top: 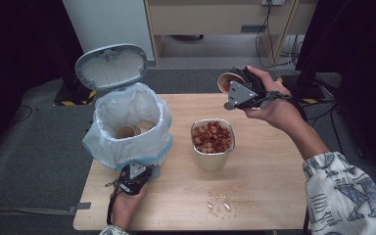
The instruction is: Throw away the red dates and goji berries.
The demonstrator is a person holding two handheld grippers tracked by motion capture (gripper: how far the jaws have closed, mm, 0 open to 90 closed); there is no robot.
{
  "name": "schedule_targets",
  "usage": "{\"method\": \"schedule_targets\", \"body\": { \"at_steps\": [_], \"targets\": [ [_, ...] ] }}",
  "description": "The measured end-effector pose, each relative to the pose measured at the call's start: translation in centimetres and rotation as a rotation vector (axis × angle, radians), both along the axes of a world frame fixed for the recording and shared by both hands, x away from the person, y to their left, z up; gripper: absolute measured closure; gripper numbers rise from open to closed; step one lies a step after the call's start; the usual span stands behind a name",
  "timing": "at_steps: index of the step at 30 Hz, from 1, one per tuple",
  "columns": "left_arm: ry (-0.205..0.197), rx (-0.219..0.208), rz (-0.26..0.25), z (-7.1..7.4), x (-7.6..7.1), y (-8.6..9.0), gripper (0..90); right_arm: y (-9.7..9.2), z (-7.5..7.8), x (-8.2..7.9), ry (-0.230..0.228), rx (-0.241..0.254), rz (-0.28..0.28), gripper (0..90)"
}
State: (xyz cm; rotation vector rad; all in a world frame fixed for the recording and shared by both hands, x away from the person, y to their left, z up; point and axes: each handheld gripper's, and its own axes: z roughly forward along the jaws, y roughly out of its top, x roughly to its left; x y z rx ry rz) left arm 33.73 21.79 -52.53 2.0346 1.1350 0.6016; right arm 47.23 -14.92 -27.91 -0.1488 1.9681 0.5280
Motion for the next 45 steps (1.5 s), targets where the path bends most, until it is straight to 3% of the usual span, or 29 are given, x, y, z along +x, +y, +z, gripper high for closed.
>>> {"method": "schedule_targets", "body": {
  "at_steps": [13, 23, 45],
  "targets": [
    [0.001, -0.002, 0.0, 0.0, 0.0, 0.0, 89.2, 0.8, -0.9, -0.1, -0.021, -0.054, 0.008, 37.3],
    [0.001, -0.002, 0.001, 0.0, 0.0, 0.0, 89.3, 1.0, -2.1, -0.3, -0.059, -0.14, 0.011, 37.3],
    [0.003, -0.003, 0.0, 0.0, 0.0, 0.0, 89.2, 1.1, -2.1, -0.7, -0.088, -0.166, 0.016, 37.3]
  ]
}}
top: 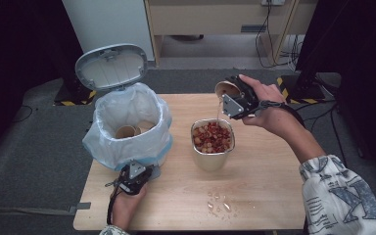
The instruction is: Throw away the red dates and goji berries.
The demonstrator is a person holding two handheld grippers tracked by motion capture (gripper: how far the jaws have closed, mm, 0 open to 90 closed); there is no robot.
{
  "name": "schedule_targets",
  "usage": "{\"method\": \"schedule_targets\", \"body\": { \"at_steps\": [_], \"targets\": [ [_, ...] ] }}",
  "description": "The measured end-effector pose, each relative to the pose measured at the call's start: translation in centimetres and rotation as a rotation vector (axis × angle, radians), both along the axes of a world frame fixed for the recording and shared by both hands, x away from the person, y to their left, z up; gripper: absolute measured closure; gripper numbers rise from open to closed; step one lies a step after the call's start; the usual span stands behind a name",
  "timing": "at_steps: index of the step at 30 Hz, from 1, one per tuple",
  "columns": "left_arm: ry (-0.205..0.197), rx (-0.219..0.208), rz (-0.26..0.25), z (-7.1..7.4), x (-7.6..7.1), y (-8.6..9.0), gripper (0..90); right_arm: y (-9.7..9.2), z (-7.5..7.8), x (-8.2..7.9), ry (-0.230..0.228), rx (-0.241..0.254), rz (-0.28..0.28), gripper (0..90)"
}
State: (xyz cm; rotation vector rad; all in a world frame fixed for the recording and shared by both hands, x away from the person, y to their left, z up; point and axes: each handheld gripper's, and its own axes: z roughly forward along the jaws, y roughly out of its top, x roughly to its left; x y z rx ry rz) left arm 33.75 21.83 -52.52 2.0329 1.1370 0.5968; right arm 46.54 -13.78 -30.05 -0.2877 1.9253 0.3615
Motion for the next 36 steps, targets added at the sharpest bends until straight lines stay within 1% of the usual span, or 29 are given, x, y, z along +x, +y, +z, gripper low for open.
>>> {"method": "schedule_targets", "body": {
  "at_steps": [4, 10, 13, 19, 23, 26, 32, 36],
  "targets": [
    [0.0, 0.001, 0.0, 0.0, 0.0, 0.0, 89.2, -0.1, 0.0, 0.0, -0.004, -0.007, -0.001, 37.3],
    [-0.001, 0.001, 0.0, 0.0, 0.0, 0.0, 89.2, -0.1, 0.0, 0.0, -0.002, -0.007, -0.001, 37.3],
    [-0.001, 0.0, 0.0, 0.0, 0.0, 0.0, 89.2, 0.0, 0.1, 0.0, -0.004, 0.0, 0.0, 37.4],
    [0.0, 0.0, 0.0, 0.0, 0.0, 0.0, 89.2, -0.1, 0.2, -0.1, -0.008, -0.006, 0.0, 37.5],
    [0.0, 0.0, 0.0, 0.0, 0.0, 0.0, 89.2, -0.1, 0.7, -0.3, -0.031, -0.027, -0.003, 37.8],
    [-0.001, 0.0, 0.001, 0.0, 0.0, 0.0, 89.2, -0.1, 1.1, -0.4, -0.041, -0.033, -0.002, 37.9],
    [-0.001, 0.0, 0.0, 0.0, 0.0, 0.0, 89.2, -0.1, 1.5, -0.4, -0.046, -0.032, -0.005, 38.1],
    [0.0, 0.0, 0.0, 0.0, 0.0, 0.0, 89.2, 0.1, 1.5, -0.4, -0.054, -0.051, -0.003, 38.2]
  ]
}}
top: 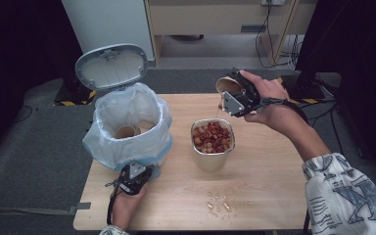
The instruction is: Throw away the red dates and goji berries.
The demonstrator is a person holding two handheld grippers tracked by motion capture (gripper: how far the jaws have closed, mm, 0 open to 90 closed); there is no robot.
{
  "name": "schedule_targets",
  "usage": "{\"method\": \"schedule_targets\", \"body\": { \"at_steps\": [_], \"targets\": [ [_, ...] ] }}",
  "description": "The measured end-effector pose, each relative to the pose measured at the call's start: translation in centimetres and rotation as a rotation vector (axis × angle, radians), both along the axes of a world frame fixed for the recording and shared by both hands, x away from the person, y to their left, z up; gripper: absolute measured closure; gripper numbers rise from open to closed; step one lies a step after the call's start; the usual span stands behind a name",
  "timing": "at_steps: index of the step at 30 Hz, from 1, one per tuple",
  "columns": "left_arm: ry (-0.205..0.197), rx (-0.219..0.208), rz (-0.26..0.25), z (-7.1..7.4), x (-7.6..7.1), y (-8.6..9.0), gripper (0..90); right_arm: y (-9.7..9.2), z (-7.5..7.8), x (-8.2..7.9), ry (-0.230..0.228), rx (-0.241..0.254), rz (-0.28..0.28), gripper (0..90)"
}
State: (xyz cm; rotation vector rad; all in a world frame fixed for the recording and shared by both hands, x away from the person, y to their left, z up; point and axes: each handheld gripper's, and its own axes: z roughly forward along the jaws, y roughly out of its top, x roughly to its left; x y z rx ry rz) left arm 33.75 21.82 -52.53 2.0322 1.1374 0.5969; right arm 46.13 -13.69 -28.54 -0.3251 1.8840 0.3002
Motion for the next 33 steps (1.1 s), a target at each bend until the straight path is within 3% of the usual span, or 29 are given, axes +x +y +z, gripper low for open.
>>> {"method": "schedule_targets", "body": {
  "at_steps": [4, 8, 14, 28, 33],
  "targets": [
    [0.0, 0.0, 0.0, 0.0, 0.0, 0.0, 89.2, 0.3, -0.2, 0.0, -0.012, -0.025, 0.005, 38.3],
    [0.0, 0.0, 0.0, 0.0, 0.0, 0.0, 89.3, 0.7, -0.9, -0.2, -0.065, -0.145, 0.006, 38.3],
    [0.0, 0.0, 0.0, 0.0, 0.0, 0.0, 89.2, 1.0, -1.5, -0.3, -0.079, -0.193, 0.013, 38.3],
    [0.0, 0.0, 0.0, 0.0, 0.0, 0.0, 89.2, 1.0, -1.9, -0.4, -0.098, -0.222, 0.01, 38.3],
    [-0.001, 0.001, 0.0, 0.0, 0.0, 0.0, 89.2, 1.1, -1.6, -0.4, -0.098, -0.197, 0.01, 38.2]
  ]
}}
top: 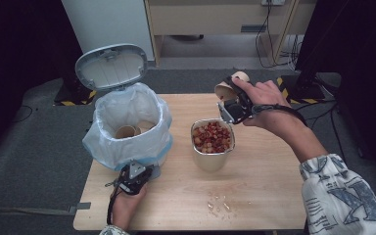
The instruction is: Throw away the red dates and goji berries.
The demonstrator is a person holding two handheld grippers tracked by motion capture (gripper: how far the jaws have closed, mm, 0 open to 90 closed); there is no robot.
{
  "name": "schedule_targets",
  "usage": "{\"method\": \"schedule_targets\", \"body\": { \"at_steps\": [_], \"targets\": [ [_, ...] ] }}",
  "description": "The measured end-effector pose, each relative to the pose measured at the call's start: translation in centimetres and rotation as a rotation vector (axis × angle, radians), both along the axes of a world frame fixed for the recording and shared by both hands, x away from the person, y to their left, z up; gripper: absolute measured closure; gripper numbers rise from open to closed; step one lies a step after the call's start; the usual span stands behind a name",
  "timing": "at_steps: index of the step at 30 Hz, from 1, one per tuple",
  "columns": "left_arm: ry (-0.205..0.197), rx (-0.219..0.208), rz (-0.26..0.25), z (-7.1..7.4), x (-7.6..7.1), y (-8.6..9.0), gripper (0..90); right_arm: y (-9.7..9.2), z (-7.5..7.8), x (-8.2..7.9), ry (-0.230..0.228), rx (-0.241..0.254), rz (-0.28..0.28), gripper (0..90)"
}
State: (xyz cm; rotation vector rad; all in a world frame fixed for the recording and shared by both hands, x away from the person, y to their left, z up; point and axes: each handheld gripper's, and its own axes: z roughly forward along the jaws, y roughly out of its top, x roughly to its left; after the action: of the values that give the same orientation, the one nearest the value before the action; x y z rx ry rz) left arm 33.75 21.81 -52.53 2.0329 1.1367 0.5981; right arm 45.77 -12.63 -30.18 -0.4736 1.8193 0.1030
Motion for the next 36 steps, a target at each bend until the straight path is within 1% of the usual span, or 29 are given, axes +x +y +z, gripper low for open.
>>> {"method": "schedule_targets", "body": {
  "at_steps": [2, 3, 6, 7, 9, 11, 16, 18, 20, 24, 26, 29, 30, 36],
  "targets": [
    [0.0, 0.0, 0.0, 0.0, 0.0, 0.0, 89.2, 0.0, -0.2, -0.1, -0.007, -0.029, -0.005, 38.2],
    [0.0, 0.0, 0.0, 0.0, 0.0, 0.0, 89.2, 0.0, -0.4, -0.1, -0.001, -0.029, -0.005, 38.2],
    [0.0, 0.0, 0.0, 0.0, 0.0, 0.0, 89.2, 0.0, -0.4, -0.1, -0.005, -0.023, -0.004, 38.2],
    [0.0, 0.0, 0.0, 0.0, 0.0, 0.0, 89.2, 0.0, -0.5, 0.0, 0.003, -0.009, -0.001, 38.1],
    [0.0, 0.0, 0.0, 0.0, 0.0, 0.0, 89.2, 0.0, -0.7, 0.0, 0.011, -0.017, -0.006, 38.1],
    [0.001, 0.0, 0.0, 0.0, 0.0, 0.0, 89.2, 0.0, -0.8, 0.0, 0.004, -0.03, -0.004, 38.1],
    [0.0, 0.0, 0.0, 0.0, 0.0, 0.0, 89.2, 0.0, -0.9, 0.1, 0.009, -0.028, -0.003, 38.1],
    [0.0, 0.0, 0.0, 0.0, 0.0, 0.0, 89.2, 0.0, -1.1, 0.0, 0.0, -0.047, -0.005, 38.1],
    [0.0, 0.0, 0.0, 0.0, 0.0, 0.0, 89.2, 0.0, -1.3, 0.1, -0.002, -0.057, 0.001, 38.1],
    [0.0, 0.001, 0.0, 0.0, 0.0, 0.0, 89.2, 0.1, -1.4, 0.1, 0.008, -0.045, -0.001, 38.1],
    [0.001, 0.0, 0.0, 0.0, 0.0, 0.0, 89.2, 0.1, -1.4, 0.1, 0.005, -0.051, -0.006, 38.1],
    [0.0, -0.001, 0.0, 0.0, 0.0, 0.0, 89.2, 0.1, -1.4, 0.1, 0.005, -0.05, 0.0, 38.1],
    [0.0, 0.0, 0.0, 0.0, 0.0, 0.0, 89.2, 0.0, -1.3, 0.1, 0.008, -0.045, -0.007, 38.1],
    [0.0, 0.001, 0.0, 0.0, 0.0, 0.0, 89.2, 0.0, -1.4, 0.1, 0.004, -0.058, -0.006, 38.1]
  ]
}}
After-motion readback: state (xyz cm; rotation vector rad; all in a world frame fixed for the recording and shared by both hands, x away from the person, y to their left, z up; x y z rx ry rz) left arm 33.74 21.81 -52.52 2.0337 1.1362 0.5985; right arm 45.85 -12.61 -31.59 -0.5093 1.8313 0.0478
